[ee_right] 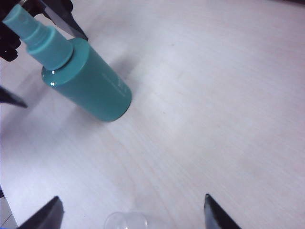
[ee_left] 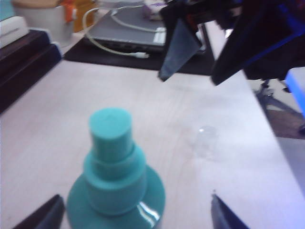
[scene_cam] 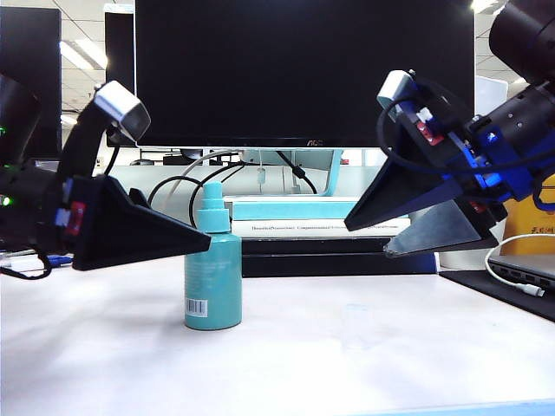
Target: Pick up the sprayer with the left hand, pick up its lid with the right hand then put the lid on the sprayer.
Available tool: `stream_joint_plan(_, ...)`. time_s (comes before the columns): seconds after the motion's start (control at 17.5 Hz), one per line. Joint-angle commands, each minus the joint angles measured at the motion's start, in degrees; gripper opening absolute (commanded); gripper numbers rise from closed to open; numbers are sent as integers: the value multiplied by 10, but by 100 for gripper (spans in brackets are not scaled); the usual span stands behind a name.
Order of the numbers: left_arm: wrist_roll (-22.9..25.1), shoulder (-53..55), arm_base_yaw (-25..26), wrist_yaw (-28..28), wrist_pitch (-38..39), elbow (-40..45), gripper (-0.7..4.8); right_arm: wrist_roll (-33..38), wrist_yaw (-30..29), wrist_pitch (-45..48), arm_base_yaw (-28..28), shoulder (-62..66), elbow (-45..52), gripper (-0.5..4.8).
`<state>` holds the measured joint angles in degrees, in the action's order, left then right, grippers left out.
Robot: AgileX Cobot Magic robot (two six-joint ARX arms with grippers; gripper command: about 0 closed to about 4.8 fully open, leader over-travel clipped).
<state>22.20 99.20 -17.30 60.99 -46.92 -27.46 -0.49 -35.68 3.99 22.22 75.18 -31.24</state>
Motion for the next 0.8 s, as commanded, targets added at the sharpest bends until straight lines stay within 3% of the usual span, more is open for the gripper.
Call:
stream_joint_plan(0.06,-10,14,-10,7,-5,-4,408,-2,-2,6,1,-2,-2,377)
stream_joint_plan(0.34,-10,52,-68,-43,-32,-9,394,-2,-3,-10,1,0,-2,358)
stream_joint_plan(0.46,-10,56,-76,-75,-34,-10,318,-13,-3,-30,1,0,-2,358)
stream_joint_plan(0.51,-10,56,-75,-74,-34,-10,227,-17,-3,-43,1,2,-2,358)
stream_joint_plan(0.8,-10,56,-75,-74,-34,-10,211,-30,-2,-58,30,3,-2,360)
